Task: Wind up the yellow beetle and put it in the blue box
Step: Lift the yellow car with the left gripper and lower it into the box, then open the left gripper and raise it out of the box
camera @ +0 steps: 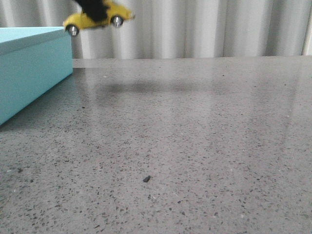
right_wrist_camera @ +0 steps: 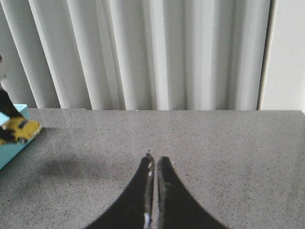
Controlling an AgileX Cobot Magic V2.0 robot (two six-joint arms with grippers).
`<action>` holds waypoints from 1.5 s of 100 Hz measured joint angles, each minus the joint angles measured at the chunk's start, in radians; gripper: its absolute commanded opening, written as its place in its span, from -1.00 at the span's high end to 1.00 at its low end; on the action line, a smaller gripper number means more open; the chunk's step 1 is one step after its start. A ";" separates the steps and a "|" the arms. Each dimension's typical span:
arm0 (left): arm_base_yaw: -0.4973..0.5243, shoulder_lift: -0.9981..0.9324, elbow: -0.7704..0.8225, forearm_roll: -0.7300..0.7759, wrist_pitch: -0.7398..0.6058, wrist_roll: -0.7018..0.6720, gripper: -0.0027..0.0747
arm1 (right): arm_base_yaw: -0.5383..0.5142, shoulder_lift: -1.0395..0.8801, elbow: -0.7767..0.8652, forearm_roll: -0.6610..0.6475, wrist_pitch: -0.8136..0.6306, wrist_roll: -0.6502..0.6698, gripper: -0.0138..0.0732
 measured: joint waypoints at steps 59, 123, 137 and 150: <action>0.169 -0.140 -0.096 0.315 0.022 -0.579 0.64 | 0.000 0.000 0.000 0.032 0.006 0.000 0.82; 0.365 -0.142 0.277 0.178 0.012 -0.757 0.64 | 0.000 0.000 0.000 0.045 0.006 0.000 0.82; 0.365 -0.142 0.380 0.178 0.008 -0.757 0.64 | 0.000 0.000 0.000 0.046 0.006 0.000 0.82; 0.365 -0.125 0.421 0.178 0.004 -0.757 0.64 | 0.000 0.000 0.000 0.046 0.006 0.000 0.82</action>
